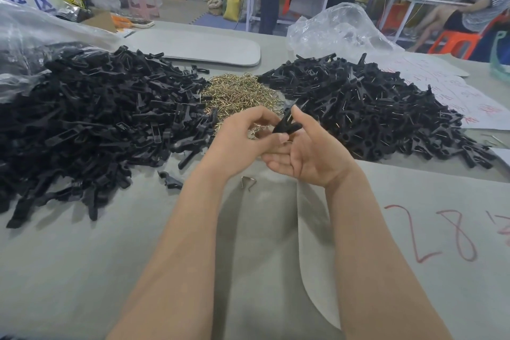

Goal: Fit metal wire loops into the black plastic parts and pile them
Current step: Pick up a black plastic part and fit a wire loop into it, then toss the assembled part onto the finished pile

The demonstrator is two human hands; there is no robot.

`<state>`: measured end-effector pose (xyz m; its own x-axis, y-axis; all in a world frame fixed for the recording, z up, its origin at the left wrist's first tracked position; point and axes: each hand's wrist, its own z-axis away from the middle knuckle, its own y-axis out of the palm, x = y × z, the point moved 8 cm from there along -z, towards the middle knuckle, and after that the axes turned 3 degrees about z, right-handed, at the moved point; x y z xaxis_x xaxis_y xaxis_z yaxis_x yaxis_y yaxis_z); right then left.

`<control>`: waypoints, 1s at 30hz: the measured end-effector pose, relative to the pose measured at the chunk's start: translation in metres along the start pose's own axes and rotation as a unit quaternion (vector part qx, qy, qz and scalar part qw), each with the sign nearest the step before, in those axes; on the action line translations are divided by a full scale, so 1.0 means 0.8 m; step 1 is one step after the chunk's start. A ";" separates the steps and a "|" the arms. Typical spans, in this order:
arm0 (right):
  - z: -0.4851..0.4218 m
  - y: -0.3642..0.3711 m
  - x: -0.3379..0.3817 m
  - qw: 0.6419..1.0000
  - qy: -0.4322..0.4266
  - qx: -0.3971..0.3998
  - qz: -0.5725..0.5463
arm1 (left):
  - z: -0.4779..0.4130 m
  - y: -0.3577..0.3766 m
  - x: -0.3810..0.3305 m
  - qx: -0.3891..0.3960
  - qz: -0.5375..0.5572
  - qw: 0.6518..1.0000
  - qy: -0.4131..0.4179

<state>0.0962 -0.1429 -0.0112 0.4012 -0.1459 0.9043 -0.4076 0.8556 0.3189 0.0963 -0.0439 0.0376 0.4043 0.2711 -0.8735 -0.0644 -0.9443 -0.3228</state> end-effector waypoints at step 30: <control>0.039 -0.074 0.059 0.826 -0.262 -0.469 0.174 | 0.029 -0.081 0.069 -0.178 -0.386 0.852 -0.306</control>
<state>0.1136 -0.2163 0.0214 -0.1157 0.2042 0.9721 0.4889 0.8636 -0.1233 0.1013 0.0369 0.0018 -0.3575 0.7804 -0.5130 0.3307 -0.4079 -0.8510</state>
